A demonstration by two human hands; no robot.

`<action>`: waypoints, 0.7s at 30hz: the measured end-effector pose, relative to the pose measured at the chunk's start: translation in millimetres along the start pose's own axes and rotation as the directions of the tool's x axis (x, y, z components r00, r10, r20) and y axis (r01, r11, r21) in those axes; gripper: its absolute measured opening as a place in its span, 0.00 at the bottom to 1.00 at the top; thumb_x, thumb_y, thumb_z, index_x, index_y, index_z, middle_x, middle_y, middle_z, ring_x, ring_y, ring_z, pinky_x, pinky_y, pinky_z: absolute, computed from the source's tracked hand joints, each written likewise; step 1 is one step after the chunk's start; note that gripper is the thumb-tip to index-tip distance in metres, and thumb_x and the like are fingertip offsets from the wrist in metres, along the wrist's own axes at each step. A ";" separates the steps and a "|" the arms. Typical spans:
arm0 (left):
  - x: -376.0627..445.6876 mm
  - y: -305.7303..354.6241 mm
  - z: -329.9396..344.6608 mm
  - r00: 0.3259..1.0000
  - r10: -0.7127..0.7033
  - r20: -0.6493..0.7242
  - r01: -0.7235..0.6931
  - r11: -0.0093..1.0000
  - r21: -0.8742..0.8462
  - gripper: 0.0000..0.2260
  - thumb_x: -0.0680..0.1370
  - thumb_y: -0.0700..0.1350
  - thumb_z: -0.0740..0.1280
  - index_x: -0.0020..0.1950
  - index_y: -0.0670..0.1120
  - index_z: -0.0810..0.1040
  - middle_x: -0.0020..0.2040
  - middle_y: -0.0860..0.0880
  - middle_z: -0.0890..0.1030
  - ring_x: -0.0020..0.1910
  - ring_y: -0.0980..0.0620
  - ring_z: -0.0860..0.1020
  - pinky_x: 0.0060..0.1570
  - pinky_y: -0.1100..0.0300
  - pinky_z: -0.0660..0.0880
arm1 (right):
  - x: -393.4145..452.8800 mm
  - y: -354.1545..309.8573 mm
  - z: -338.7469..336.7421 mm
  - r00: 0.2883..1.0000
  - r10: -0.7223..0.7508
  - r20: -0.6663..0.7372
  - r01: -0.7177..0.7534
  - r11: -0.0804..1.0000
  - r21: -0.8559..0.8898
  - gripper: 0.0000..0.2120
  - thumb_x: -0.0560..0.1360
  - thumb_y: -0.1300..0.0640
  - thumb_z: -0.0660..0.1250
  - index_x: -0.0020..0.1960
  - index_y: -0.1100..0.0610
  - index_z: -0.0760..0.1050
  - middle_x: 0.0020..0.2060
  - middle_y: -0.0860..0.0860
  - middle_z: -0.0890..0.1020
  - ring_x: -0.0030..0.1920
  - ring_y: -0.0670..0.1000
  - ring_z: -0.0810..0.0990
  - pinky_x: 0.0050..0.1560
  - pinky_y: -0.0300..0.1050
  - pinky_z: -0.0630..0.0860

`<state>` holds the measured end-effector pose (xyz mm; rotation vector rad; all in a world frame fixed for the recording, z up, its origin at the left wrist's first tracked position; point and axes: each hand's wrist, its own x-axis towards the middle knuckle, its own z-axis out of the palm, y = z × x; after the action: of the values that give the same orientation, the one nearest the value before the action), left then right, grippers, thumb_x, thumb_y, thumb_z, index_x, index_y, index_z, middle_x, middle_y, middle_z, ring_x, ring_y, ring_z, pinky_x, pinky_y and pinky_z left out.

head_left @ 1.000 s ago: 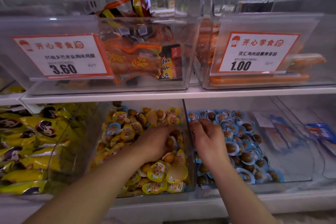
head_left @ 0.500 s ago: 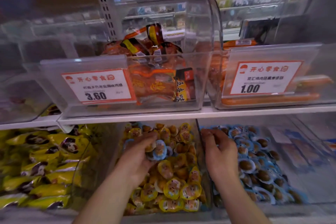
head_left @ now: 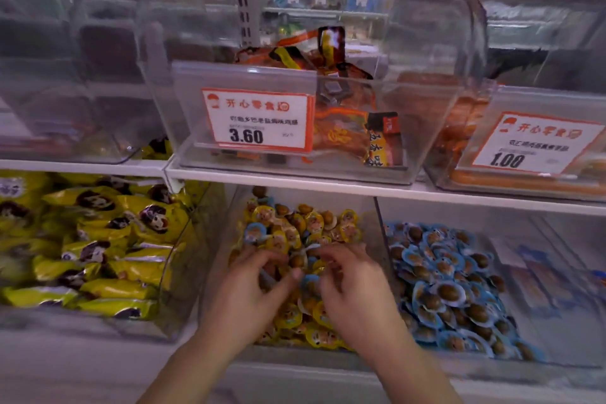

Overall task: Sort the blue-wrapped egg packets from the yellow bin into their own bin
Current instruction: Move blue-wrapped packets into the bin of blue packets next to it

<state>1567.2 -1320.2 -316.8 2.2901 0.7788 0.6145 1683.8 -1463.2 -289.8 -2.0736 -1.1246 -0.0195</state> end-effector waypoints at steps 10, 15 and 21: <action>-3.9 8.7 -13.9 0.978 -0.189 -0.083 0.120 0.846 -0.519 0.15 0.76 0.40 0.66 0.48 0.61 0.81 0.42 0.55 0.78 0.38 0.60 0.76 0.37 0.70 0.70 | 30.4 -4.5 33.4 0.954 0.201 0.225 -0.173 0.975 -0.139 0.07 0.74 0.57 0.71 0.48 0.46 0.84 0.45 0.44 0.85 0.48 0.47 0.83 0.43 0.32 0.73; -10.5 16.1 -11.5 0.904 -0.403 0.145 0.352 0.504 -0.789 0.15 0.71 0.65 0.63 0.50 0.61 0.82 0.43 0.61 0.83 0.42 0.61 0.80 0.39 0.61 0.75 | 21.3 -25.3 27.1 0.962 0.270 0.047 -0.262 0.854 0.450 0.04 0.73 0.57 0.76 0.43 0.47 0.85 0.37 0.45 0.87 0.39 0.44 0.85 0.40 0.34 0.78; -6.6 19.8 -8.8 0.818 -0.520 0.248 0.387 0.177 -0.905 0.13 0.81 0.41 0.64 0.41 0.52 0.84 0.31 0.48 0.80 0.24 0.56 0.71 0.18 0.64 0.62 | 50.7 -36.0 41.7 0.964 0.266 -0.012 -0.249 0.915 0.318 0.13 0.79 0.59 0.67 0.42 0.44 0.83 0.40 0.42 0.86 0.44 0.42 0.84 0.46 0.44 0.80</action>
<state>1564.5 -1333.3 -298.5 0.8261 0.7962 0.6534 1675.3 -1389.5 -279.6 -1.9023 -0.7561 0.2177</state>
